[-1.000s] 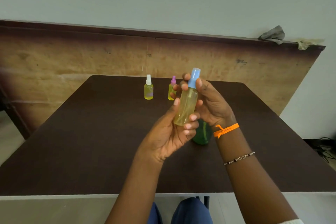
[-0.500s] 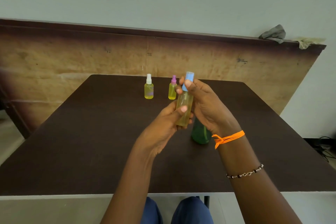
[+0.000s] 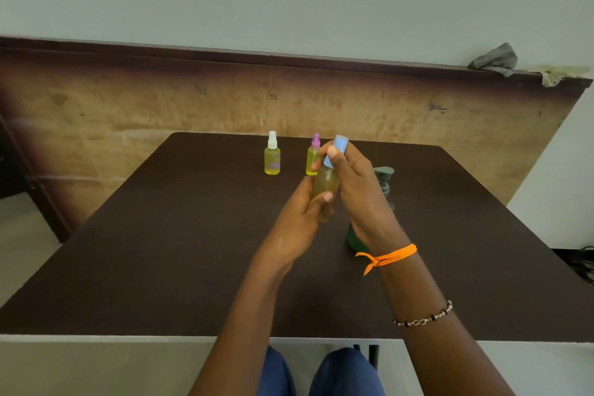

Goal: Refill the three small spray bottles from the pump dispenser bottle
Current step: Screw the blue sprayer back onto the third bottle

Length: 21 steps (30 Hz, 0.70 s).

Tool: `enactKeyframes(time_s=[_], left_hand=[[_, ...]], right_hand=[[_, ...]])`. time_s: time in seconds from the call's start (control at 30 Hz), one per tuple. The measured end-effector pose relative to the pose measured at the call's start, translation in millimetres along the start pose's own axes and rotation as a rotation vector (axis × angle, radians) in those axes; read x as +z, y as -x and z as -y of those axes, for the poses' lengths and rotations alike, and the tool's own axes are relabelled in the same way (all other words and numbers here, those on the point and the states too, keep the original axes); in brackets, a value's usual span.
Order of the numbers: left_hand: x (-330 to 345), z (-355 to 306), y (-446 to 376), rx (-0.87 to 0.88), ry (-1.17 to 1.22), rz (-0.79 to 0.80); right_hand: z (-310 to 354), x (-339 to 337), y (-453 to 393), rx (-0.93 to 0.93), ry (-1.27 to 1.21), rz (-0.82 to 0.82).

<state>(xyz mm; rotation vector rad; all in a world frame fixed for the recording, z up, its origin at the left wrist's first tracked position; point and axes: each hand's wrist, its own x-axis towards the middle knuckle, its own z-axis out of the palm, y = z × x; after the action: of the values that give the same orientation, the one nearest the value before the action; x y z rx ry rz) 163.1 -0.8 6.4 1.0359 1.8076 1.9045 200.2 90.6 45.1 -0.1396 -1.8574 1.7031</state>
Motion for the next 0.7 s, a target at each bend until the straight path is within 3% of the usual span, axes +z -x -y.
enactKeyframes(time_s=[0.13,0.37,0.7], left_hand=[[-13.3,10.5,-2.1,-0.015,0.022,-0.147],[-65.8,30.4,-20.4,-0.05,-0.083,-0.3],[-143.6,65.1,-75.3,-0.21,-0.194,-0.558]], right_hand=[[-15.8,12.4,-0.6,0.042,-0.058,0.034],[-46.6,37.5,-22.1,0.142,0.083,0.196],[-123.2,106.7,-129.1,0.041,0.406,0.067]])
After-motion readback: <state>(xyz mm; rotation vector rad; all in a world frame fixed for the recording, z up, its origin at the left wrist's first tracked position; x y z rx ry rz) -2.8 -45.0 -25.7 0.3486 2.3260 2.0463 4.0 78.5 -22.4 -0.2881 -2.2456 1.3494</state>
